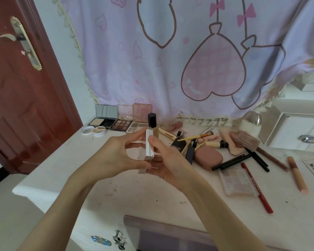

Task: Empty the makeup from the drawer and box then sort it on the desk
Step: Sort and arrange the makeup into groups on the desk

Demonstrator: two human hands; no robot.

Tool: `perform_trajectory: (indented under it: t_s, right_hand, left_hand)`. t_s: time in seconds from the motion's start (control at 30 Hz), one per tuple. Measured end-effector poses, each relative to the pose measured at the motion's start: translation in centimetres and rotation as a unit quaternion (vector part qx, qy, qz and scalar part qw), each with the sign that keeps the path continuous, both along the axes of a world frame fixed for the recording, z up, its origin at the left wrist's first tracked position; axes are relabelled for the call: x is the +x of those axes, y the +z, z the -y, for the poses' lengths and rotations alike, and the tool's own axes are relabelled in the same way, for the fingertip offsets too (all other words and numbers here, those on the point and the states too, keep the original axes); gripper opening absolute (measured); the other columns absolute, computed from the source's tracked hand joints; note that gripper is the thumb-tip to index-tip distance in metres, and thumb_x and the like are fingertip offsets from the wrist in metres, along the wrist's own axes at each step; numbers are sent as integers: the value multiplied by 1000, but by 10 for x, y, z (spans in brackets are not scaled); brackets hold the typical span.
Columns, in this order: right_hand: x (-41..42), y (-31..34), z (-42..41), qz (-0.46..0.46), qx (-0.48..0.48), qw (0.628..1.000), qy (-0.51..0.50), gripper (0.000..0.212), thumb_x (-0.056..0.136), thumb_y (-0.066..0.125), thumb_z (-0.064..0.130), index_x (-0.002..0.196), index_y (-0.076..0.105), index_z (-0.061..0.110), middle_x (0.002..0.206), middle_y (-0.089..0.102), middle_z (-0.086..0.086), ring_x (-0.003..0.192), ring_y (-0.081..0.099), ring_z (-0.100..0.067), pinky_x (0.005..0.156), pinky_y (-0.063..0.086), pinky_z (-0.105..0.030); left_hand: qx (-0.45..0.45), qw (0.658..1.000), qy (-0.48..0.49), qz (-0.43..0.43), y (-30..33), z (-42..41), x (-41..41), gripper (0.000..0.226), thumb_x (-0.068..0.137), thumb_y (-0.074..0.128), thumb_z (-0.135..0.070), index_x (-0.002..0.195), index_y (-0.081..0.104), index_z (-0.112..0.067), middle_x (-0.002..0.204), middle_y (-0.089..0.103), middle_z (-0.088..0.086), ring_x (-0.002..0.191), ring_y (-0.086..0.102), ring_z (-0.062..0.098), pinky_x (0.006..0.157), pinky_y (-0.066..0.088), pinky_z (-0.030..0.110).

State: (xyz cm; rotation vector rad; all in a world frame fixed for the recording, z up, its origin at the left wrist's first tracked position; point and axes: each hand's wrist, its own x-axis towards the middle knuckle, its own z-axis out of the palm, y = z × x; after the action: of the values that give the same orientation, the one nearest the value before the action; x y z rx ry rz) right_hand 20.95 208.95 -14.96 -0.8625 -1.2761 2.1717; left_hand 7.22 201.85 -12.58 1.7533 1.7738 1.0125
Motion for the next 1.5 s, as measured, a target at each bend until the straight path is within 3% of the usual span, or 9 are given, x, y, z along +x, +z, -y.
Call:
perform_trajectory:
  t_s: [0.1,0.2,0.3,0.47,0.67,0.87,1.07,1.2,1.5]
  right_hand:
    - [-11,-2,6,-10,-39,999,18,33,91,54,40,105,62,11,90,67,-16,79,65,-25,80,56,-39]
    - [-24,-7,12,-4,-59,998,33,35,92,53,40,104,63,9,83,67,-13,79,65,-25,82,55,-39]
    - [-38,-13,15,15,-67,996,51,46,90,54,43,117,59,6,92,68,-15,88,66,-27,86,54,-42]
    - [-46,-21,15,7,-59,996,71,48,90,54,44,119,59,6,98,69,-16,89,67,-26,82,56,-39]
    - [-46,-25,11,-29,60,998,20,30,86,66,22,113,63,10,107,69,-6,98,65,-16,92,51,-31]
    - [-50,-31,19,39,376,925,-31,51,73,75,13,104,42,36,114,46,12,102,45,7,79,38,-2]
    - [-58,-38,26,81,484,871,-4,74,77,71,18,139,29,19,133,33,6,117,35,0,88,32,0]
    - [-58,-37,27,124,518,846,4,79,76,75,30,140,30,19,135,34,6,117,39,-4,91,37,-15]
    - [-58,-36,31,122,533,838,-6,78,72,77,35,134,34,21,128,38,9,111,43,-7,86,39,-18]
  left_hand:
    - [-33,999,7,4,2,4,-14,85,60,84,-22,133,43,-38,110,59,-35,107,52,-15,88,42,7]
    - [-54,998,3,16,2,11,-27,74,63,83,-14,121,51,-48,111,61,-31,108,54,-11,95,43,17]
    - [-58,998,0,40,1,18,-36,70,64,81,-6,104,56,-58,108,62,-31,106,55,-10,87,42,5]
    - [-62,994,4,86,-5,22,-43,69,67,77,3,112,51,-42,108,56,-41,109,52,-11,86,41,4]
    - [-118,983,-84,116,-6,32,-50,63,83,63,3,129,43,-36,127,52,-29,121,46,-6,93,39,9]
    - [-104,967,-16,231,-8,32,-55,50,71,67,-55,111,68,-26,113,68,3,109,61,16,96,46,26]
    - [-129,979,54,148,-11,26,-46,31,96,42,-29,101,70,-17,96,72,3,96,65,15,88,50,22]
    - [-122,984,69,109,-15,24,-46,29,96,45,-26,99,71,-13,94,72,6,93,67,21,89,52,29]
    - [-113,983,48,137,-15,28,-54,26,95,46,-17,98,72,-11,89,74,4,87,69,16,76,51,15]
